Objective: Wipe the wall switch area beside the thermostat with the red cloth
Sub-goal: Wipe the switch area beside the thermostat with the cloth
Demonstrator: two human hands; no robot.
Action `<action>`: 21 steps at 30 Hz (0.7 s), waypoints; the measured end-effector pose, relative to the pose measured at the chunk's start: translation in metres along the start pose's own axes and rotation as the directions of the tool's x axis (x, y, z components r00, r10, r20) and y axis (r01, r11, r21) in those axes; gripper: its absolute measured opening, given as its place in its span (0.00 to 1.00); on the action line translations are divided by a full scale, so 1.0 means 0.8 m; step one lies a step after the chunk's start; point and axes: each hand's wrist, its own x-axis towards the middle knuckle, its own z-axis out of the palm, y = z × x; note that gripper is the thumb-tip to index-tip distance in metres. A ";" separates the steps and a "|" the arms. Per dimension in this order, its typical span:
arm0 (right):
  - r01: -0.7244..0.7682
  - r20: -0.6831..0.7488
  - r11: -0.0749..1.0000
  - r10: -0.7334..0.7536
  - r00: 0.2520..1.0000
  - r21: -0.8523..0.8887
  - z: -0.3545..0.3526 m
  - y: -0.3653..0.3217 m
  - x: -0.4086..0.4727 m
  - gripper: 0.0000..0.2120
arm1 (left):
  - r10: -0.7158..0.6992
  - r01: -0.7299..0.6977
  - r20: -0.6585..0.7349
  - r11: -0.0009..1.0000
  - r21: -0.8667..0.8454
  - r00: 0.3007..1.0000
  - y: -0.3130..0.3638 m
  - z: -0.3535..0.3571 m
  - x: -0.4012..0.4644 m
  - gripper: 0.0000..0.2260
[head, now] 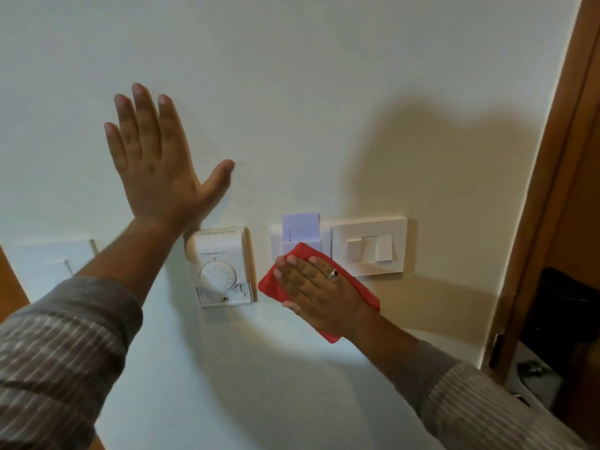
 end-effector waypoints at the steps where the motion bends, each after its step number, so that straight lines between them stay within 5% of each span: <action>1: -0.020 -0.008 1.000 0.020 1.000 0.008 0.000 0.004 0.001 0.34 | -0.002 0.002 -0.012 1.000 0.003 1.000 0.000 0.001 0.000 0.47; 6: -0.282 -0.100 0.957 0.288 0.952 0.069 0.000 -0.012 0.043 0.36 | -0.002 0.002 -0.055 1.000 0.006 0.998 0.002 0.004 0.001 0.48; 12: -0.159 -0.082 0.986 0.162 0.983 0.045 -0.003 0.001 0.012 0.38 | 0.014 -0.011 -0.057 0.999 0.041 0.998 0.000 0.006 0.002 0.48; 18: -0.356 -0.069 0.929 0.364 0.929 0.104 -0.006 -0.003 0.020 0.41 | 0.004 -0.001 -0.073 0.999 0.041 0.997 0.002 0.007 0.002 0.47; 21: -0.344 -0.077 0.934 0.352 0.933 0.100 -0.003 -0.019 0.036 0.41 | 0.003 0.000 -0.069 0.999 0.040 0.998 0.001 0.007 0.002 0.47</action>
